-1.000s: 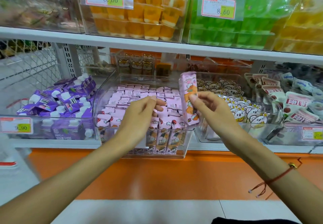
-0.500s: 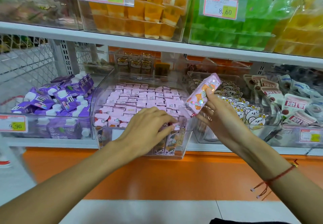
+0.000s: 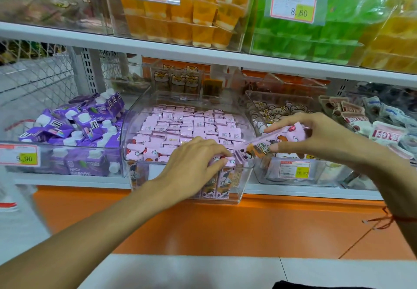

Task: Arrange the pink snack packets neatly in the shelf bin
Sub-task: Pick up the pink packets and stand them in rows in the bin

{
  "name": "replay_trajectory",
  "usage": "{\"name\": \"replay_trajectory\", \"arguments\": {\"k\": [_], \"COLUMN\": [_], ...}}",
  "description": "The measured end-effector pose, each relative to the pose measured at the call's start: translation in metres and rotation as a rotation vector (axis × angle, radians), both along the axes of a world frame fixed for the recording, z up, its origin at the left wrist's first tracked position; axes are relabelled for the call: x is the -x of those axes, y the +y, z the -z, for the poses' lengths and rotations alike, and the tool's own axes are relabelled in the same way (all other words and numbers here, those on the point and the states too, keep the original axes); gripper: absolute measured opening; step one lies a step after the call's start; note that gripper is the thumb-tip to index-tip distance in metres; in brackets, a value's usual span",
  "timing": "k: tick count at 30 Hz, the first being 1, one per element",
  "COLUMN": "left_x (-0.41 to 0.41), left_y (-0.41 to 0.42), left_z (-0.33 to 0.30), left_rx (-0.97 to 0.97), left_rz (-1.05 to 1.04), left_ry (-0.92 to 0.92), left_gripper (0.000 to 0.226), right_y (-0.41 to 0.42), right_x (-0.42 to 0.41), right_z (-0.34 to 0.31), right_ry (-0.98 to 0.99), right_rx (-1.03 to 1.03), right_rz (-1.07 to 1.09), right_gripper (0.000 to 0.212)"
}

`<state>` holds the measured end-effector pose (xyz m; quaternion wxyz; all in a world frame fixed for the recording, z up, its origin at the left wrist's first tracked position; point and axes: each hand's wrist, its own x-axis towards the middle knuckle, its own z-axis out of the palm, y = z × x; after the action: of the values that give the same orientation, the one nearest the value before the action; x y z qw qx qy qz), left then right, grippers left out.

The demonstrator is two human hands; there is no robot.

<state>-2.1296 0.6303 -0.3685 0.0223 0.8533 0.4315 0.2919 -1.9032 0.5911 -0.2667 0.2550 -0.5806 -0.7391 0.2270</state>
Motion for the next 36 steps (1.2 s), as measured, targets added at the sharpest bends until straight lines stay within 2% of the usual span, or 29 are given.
{"name": "replay_trajectory", "arguments": {"k": [2,5,10,14,16,18,20,22,26,29,32,36], "left_x": [0.0,0.0,0.0,0.001,0.002,0.003,0.001,0.0,0.001,0.0,0.001,0.014], "left_y": [0.0,0.0,-0.002,-0.005,-0.008,-0.012,-0.015,-0.016,-0.019,-0.021,-0.021,-0.02], "left_z": [0.0,0.0,0.0,0.001,0.002,0.003,0.004,0.008,0.013,0.014,0.014,0.008], "left_rx": [0.0,0.0,0.005,-0.002,-0.069,-0.162,-0.242,-0.291,-0.291,-0.224,-0.116,-0.121], "left_rz": [-0.001,0.003,0.003,0.002,-0.02,-0.068,-0.084,-0.079,-0.056,-0.057,-0.044,0.037], "left_ry": [-0.005,-0.01,-0.018,-0.004,0.023,0.061,0.086,0.107,0.129,0.14,0.091,0.084], "left_gripper": [0.025,0.025,0.025,0.028,0.029,0.026,0.021,0.02,0.026,0.034,0.038,0.04], "right_y": [-0.002,0.005,0.023,0.031,0.025,0.015,0.006,0.0,-0.006,-0.013,-0.014,-0.005], "right_x": [0.005,0.018,0.044,0.063,0.063,0.055,0.046,0.041,0.042,0.045,0.047,0.052], "right_z": [-0.006,-0.007,-0.007,0.035,0.056,0.067,0.079,0.089,0.102,0.109,0.107,0.09], "right_ry": [-0.13,-0.349,-0.626,-0.849,-0.838,-0.743,-0.691,-0.719,-0.829,-0.95,-0.858,-0.78], "right_rx": [-0.068,-0.212,-0.229,-0.294,-0.394,-0.514,-0.653,-0.747,-0.716,-0.666,-0.645,-0.601], "right_rz": [-0.026,-0.002,-0.037,-0.088,-0.036,0.024,0.016,0.017,0.015,-0.018,0.007,0.022], "right_gripper": [0.032,0.045,0.034,0.028,0.035,0.04,0.034,0.033,0.055,0.06,0.052,0.024]}}
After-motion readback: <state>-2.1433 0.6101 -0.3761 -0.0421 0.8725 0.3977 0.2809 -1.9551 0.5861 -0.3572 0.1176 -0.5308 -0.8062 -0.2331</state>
